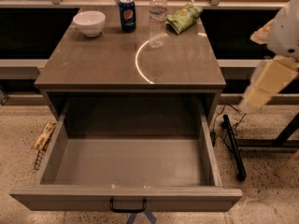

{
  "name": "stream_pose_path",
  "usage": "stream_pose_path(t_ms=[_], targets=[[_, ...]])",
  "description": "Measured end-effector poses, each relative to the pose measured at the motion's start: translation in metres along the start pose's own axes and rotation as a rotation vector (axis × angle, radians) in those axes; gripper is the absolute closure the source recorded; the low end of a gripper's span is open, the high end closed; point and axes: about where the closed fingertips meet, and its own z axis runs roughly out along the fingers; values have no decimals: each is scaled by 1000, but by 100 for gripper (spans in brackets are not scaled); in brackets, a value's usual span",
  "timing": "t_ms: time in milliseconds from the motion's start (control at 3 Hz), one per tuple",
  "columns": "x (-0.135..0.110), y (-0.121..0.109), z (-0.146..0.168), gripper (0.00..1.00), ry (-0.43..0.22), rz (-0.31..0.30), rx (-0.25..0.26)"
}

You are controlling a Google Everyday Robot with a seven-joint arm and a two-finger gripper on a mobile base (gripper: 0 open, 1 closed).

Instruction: Place water bottle into top drawer

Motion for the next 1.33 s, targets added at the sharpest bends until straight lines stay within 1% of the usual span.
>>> stream_pose_path(t_ms=[333, 667, 1000, 1333], targets=[[-31, -38, 34, 0, -192, 151, 18], [-56, -70, 65, 0, -328, 253, 48], [-81, -111, 114, 0, -401, 328, 145], [-88, -121, 104, 0, -436, 327, 188]])
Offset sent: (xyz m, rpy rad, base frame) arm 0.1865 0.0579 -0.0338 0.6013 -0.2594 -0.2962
